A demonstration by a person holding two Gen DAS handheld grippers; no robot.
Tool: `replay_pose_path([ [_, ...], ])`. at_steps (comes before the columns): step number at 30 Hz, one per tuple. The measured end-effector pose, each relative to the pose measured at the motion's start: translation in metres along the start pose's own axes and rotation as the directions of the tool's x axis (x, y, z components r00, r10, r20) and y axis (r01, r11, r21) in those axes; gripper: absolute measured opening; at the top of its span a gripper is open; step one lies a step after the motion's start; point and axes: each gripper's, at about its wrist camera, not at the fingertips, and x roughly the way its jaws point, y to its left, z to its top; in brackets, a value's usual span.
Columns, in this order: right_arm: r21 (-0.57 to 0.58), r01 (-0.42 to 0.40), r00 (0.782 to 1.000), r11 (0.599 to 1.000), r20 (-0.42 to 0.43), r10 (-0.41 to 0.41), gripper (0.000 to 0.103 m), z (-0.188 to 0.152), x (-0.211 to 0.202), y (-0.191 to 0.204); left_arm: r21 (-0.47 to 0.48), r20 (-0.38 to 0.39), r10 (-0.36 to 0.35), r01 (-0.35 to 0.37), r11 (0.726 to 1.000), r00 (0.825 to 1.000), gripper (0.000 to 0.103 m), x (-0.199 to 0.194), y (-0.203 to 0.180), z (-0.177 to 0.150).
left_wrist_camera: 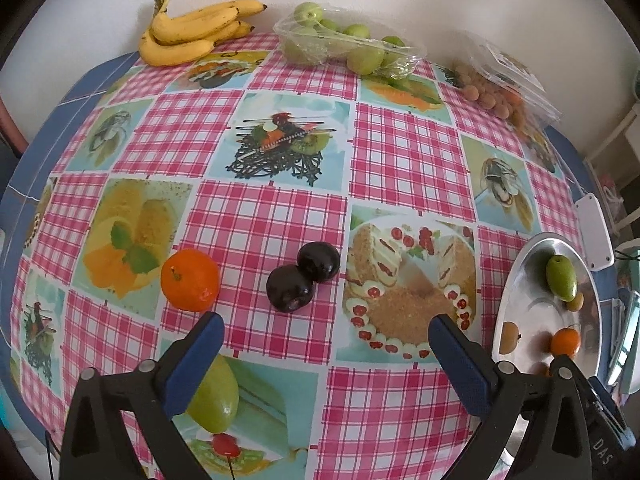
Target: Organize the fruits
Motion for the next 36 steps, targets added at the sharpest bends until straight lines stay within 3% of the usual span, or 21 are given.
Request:
replay_pose_path([
  [14,-0.077,-0.007,1.000,0.997,0.012,0.008,0.103,-0.013,-0.015,0.015,0.026,-0.026,-0.012,0.012,1.000,1.000,0.103,-0.011,0.012,-0.011],
  [36,-0.177,-0.055,0.998,0.983,-0.007,0.055,0.103,-0.052,-0.026,0.061,-0.060,0.000,0.031,-0.031,0.998,1.000,0.103,-0.042,0.084,-0.028],
])
